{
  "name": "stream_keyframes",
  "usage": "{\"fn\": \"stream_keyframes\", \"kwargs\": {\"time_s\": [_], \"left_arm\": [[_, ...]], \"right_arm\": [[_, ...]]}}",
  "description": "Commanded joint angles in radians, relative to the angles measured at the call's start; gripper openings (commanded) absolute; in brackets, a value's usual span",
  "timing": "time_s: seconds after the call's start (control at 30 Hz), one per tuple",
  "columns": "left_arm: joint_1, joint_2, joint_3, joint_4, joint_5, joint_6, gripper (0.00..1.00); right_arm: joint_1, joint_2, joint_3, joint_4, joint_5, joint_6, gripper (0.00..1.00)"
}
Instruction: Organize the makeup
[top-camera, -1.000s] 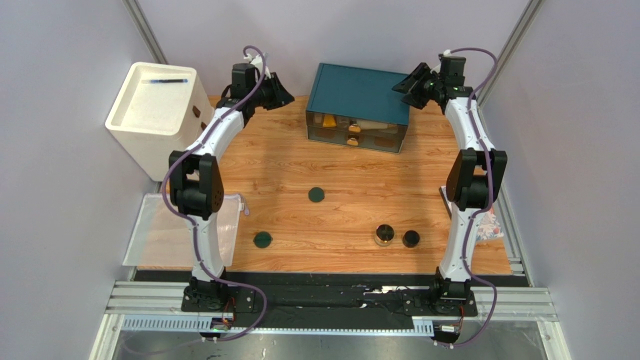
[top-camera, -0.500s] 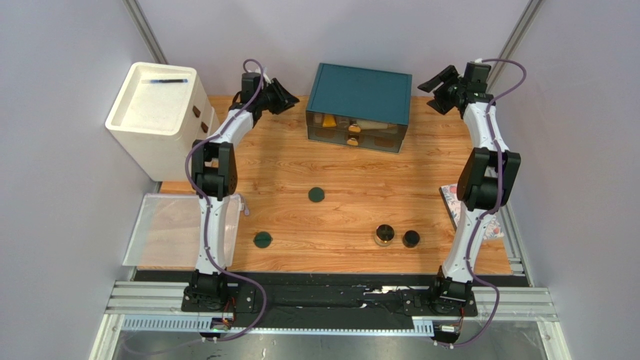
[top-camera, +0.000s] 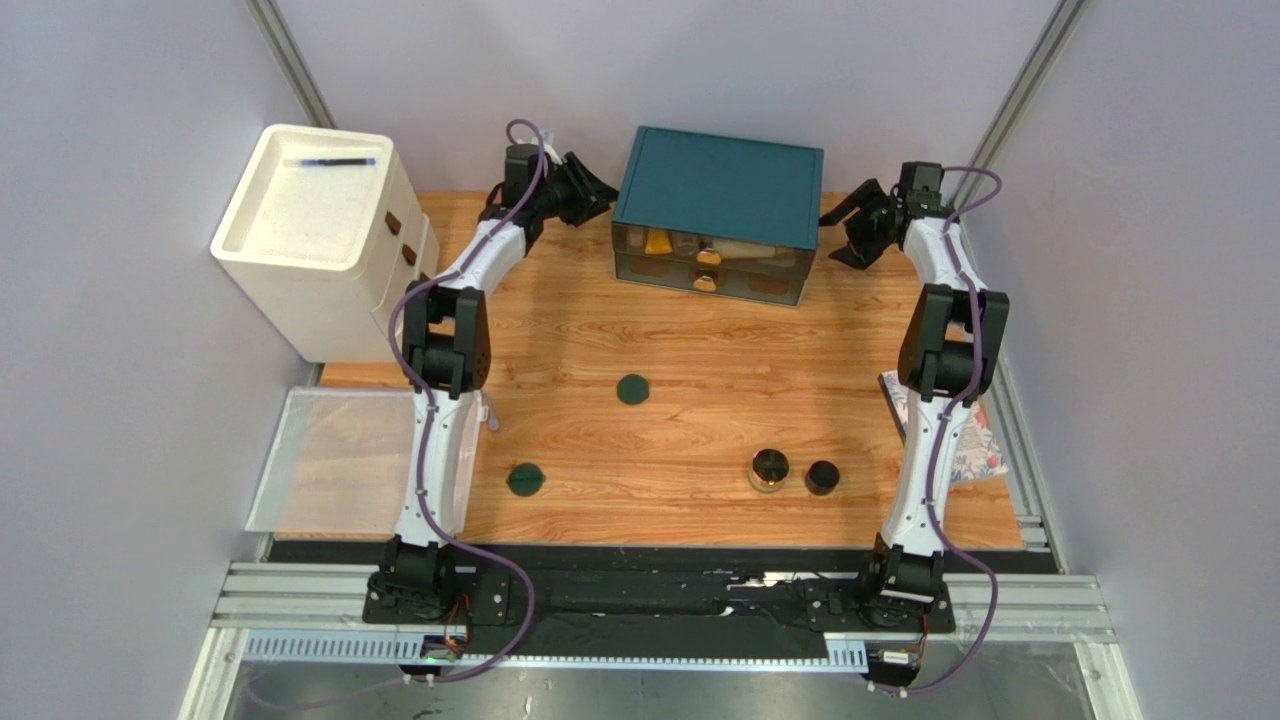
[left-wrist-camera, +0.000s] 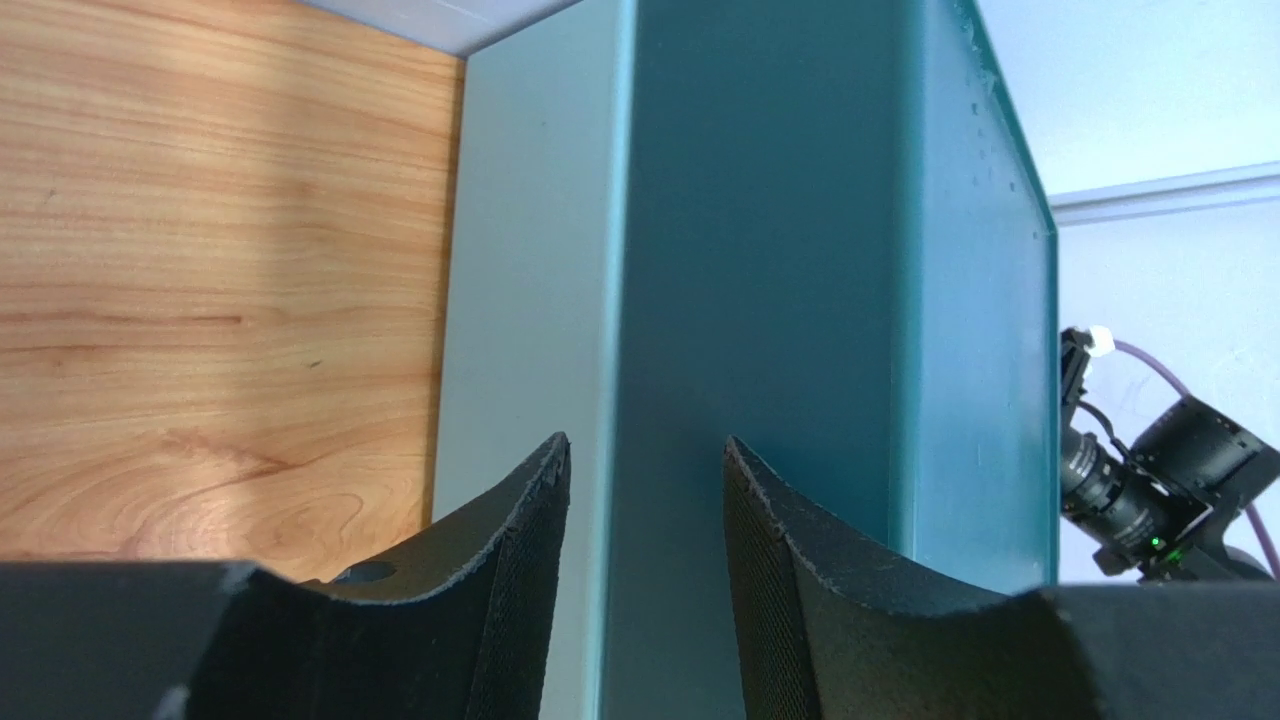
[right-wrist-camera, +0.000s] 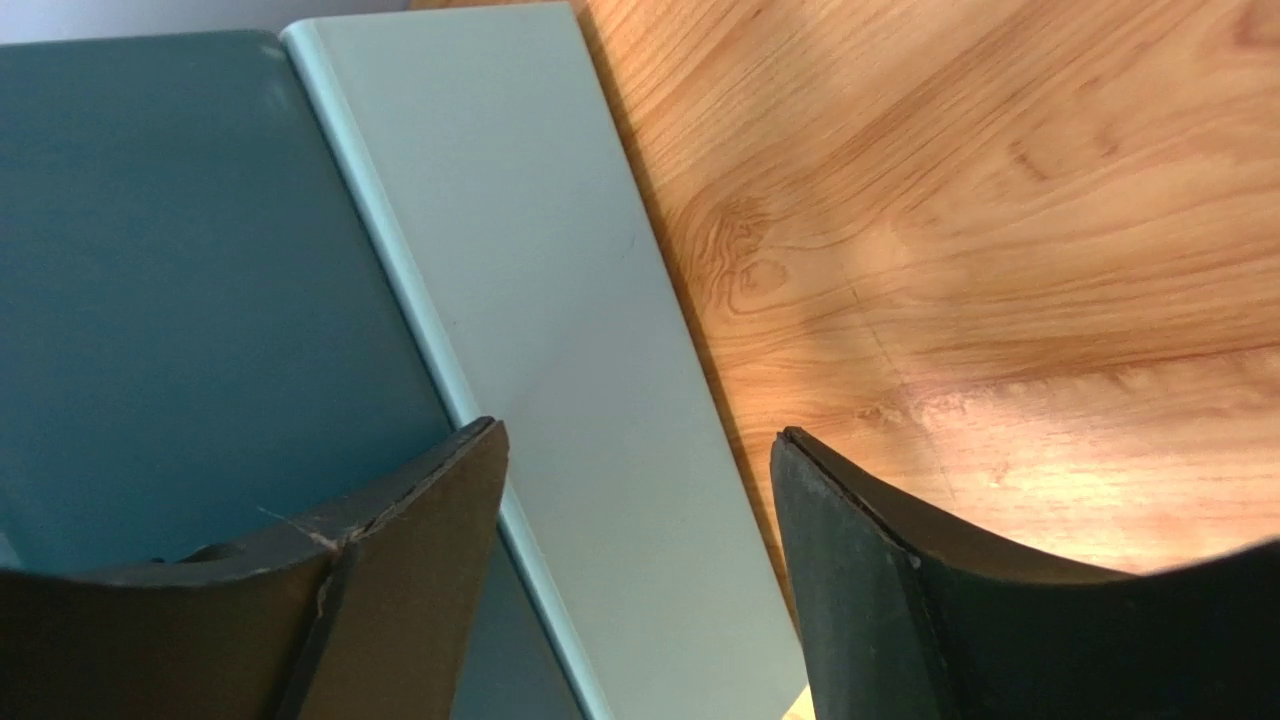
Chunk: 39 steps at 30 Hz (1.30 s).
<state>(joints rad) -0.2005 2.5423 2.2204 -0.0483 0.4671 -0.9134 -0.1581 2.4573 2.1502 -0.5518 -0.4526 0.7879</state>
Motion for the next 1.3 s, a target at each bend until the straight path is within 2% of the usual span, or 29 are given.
{"fn": "stream_keyframes", "kwargs": {"time_s": [0.0,0.27,0.5,0.63,1.1,1.27], "left_arm": [[-0.066,-0.043,-0.043,0.042,0.123,0.011,0.49],[-0.135,-0.192,-0.229,0.019,0.165,0.109,0.49],[-0.169,-0.283,-0.291,-0.074,0.163,0.252,0.49],[-0.171,-0.287,-0.303,-0.082,0.183,0.262,0.49],[-0.177,-0.462,-0.542,-0.084,0.209,0.321,0.49],[-0.177,-0.496,-0.622,-0.102,0.241,0.361,0.5]], "right_arm": [[0.063,-0.009,0.068,-0.037,-0.129,-0.055,0.73],[0.129,-0.047,0.063,-0.144,-0.169,-0.162,0.76],[0.222,-0.106,-0.015,-0.204,-0.152,-0.254,0.81],[0.262,-0.109,-0.027,-0.233,-0.155,-0.272,0.82],[0.411,-0.224,-0.108,-0.358,-0.126,-0.363,0.82],[0.419,-0.244,-0.153,-0.358,-0.068,-0.361,0.81]]}}
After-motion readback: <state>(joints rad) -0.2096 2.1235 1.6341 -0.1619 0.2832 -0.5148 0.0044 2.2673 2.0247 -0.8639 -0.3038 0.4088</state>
